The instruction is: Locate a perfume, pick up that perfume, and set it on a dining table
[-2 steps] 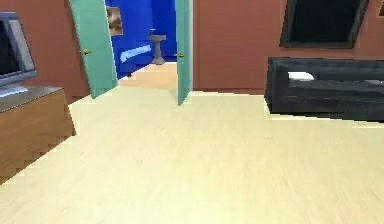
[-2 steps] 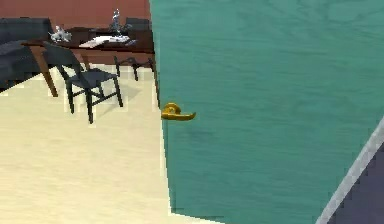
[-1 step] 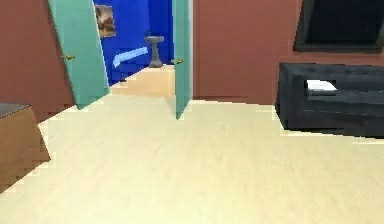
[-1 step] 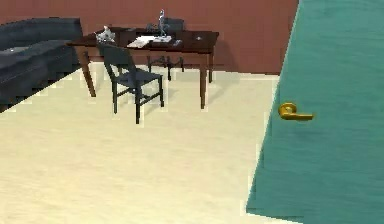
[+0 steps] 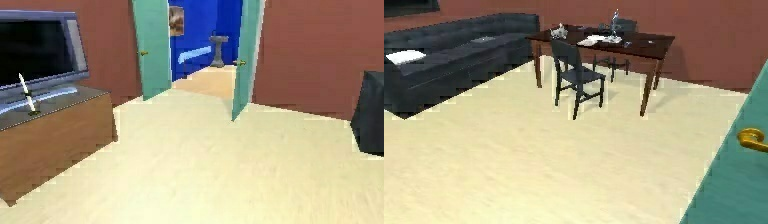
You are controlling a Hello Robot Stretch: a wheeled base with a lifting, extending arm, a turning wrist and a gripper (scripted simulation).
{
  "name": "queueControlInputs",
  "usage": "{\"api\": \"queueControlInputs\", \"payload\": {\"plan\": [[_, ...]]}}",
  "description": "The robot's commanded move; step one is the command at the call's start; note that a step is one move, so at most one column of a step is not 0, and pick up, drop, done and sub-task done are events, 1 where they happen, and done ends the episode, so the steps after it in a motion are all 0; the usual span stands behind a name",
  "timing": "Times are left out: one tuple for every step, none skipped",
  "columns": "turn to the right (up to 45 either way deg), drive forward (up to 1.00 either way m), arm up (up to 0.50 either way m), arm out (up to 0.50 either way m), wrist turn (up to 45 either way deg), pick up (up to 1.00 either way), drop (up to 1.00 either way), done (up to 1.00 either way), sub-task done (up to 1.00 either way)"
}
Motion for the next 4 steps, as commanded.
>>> {"api": "queueControlInputs", "payload": {"plan": [[0.0, 1.0, 0.0, 0.0, 0.0, 0.0, 0.0, 0.0, 0.0], [0.0, 1.0, 0.0, 0.0, 0.0, 0.0, 0.0, 0.0, 0.0], [-3.0, 0.0, 0.0, 0.0, 0.0, 0.0, 0.0, 0.0, 0.0], [0.0, 0.95, 0.0, 0.0, 0.0, 0.0, 0.0, 0.0, 0.0]]}}
